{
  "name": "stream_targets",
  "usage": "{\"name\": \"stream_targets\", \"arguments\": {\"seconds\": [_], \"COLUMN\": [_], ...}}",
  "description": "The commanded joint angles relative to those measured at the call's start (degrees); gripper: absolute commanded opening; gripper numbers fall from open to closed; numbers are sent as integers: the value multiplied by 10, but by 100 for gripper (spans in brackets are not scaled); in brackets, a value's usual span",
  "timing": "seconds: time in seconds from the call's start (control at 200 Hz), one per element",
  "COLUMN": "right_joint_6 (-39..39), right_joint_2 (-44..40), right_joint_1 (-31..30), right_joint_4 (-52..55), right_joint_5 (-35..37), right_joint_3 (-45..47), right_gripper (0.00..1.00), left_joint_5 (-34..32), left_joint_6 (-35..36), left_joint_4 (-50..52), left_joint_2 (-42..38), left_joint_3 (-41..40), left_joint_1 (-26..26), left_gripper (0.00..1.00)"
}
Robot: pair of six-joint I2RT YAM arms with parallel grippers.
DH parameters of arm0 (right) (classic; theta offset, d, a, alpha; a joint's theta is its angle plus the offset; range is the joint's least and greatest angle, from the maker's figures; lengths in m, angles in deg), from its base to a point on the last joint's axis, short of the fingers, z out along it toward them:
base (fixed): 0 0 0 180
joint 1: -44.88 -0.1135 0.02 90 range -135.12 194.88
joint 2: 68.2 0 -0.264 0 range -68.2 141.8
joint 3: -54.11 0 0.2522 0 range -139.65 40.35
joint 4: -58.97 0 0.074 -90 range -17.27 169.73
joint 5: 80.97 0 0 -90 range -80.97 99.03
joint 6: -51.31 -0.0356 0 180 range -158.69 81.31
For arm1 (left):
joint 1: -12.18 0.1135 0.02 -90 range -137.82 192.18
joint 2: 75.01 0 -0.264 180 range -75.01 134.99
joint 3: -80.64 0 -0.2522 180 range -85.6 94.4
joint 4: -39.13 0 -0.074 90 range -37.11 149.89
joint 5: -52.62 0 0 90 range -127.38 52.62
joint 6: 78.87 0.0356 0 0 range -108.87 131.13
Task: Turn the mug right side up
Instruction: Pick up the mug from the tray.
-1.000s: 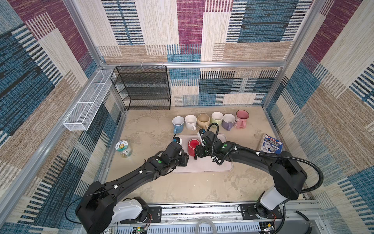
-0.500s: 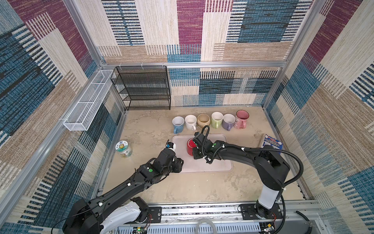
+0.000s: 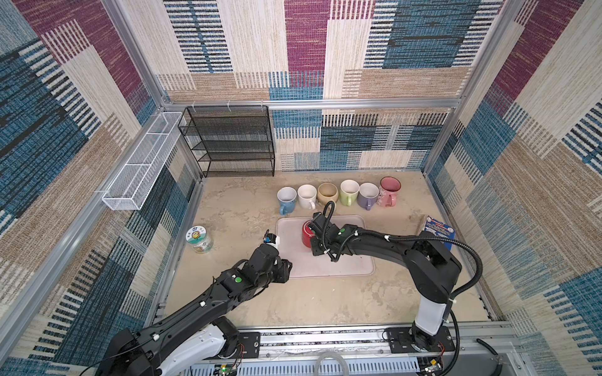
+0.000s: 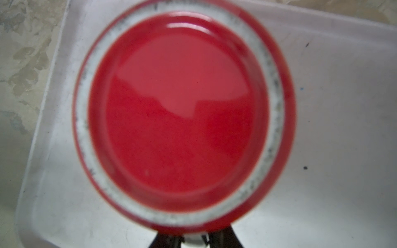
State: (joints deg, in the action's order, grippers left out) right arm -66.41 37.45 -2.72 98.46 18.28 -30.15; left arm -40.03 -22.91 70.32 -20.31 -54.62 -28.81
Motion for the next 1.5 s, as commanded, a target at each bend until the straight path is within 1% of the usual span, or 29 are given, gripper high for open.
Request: {"name": "stream_targets", "arguments": {"seconds": [0.0,0.065,0.175,0.351,0.436,0.506,0.556,0.706,0.796,0.881,0.901,0.931,0.997,1.047,1.122,1.252,1.392,1.497], "right_joint_6": [10,13,18,20,21,24,25,32,40,51,53,57,63,69,65,46,55,46], "right_joint_2": [-3,-4,-2,8,8,8,6,-2,-25,-56,-64,-74,-100,-125,-166,-240,-293,-325], "right_joint_1": [0,0,0,0,0,0,0,0,0,1,1,0,1,3,11,47,73,91], "right_joint_4": [10,14,23,23,22,26,26,27,12,-7,-11,-18,-40,-71,-123,-221,-273,-304], "right_joint_5": [16,18,26,23,26,31,33,31,29,22,20,14,-13,-43,-94,-213,-300,-345], "right_joint_3": [-12,-16,-22,-20,-21,-26,-28,-33,-26,-16,-14,-12,2,25,61,130,160,176], "right_gripper": [29,29,24,21,15,5,0,0,0,0,0,0,0,0,0,0,0,0], "left_joint_5": [4,7,8,7,11,12,10,27,47,75,81,88,103,108,134,187,224,255], "left_joint_6": [6,2,-2,-1,-4,-3,-4,-2,-6,-11,-13,-16,-19,-24,-34,-56,-66,-90], "left_joint_4": [-11,-20,-22,-18,-21,-19,-19,-32,-58,-96,-105,-115,-138,-161,-205,-306,-394,-466], "left_joint_2": [9,10,9,5,0,-4,-6,1,1,-1,-3,-4,-8,-12,-14,-25,-29,-20], "left_joint_3": [7,3,0,-1,-6,-6,-7,-6,-16,-28,-30,-32,-37,-45,-58,-82,-101,-107], "left_joint_1": [1,1,0,0,0,0,1,1,1,2,1,1,2,3,10,23,32,47], "left_gripper": [49,49,49,49,49,49,49,50,56,66,70,74,80,81,81,78,75,75]}}
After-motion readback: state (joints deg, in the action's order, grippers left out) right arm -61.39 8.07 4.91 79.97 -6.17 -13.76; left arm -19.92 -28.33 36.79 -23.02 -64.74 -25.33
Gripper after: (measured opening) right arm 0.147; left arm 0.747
